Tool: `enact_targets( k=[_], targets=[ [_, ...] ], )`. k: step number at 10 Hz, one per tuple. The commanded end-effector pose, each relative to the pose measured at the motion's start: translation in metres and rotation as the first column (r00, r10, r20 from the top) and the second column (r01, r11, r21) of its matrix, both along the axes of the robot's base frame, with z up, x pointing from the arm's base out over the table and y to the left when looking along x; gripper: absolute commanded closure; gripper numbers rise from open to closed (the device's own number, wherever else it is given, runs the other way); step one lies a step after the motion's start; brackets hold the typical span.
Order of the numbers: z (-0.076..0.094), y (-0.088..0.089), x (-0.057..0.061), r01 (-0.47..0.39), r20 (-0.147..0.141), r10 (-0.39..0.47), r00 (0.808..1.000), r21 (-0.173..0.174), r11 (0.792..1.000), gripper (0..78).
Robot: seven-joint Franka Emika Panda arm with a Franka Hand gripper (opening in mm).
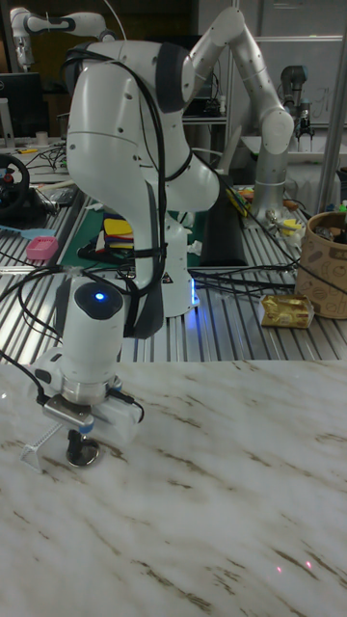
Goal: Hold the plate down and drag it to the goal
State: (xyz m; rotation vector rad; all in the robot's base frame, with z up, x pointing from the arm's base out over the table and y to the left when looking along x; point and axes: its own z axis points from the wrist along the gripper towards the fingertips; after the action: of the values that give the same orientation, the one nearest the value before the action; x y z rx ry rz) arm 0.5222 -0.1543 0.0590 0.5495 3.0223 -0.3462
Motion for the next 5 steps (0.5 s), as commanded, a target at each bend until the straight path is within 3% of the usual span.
enact_targets(
  k=[1, 3, 5],
  targets=[
    [-0.0009, -0.0059, 0.0002, -0.014, 0.0, 0.014, 1.0, -0.008, 1.0, 77.6],
    [-0.0015, -0.0082, -0.0004, -0.021, -0.002, 0.021, 1.0, -0.019, 1.0, 77.6],
    [0.0014, -0.0087, -0.0007, 0.002, 0.0, -0.002, 1.0, 0.007, 1.0, 77.6]
  ],
)
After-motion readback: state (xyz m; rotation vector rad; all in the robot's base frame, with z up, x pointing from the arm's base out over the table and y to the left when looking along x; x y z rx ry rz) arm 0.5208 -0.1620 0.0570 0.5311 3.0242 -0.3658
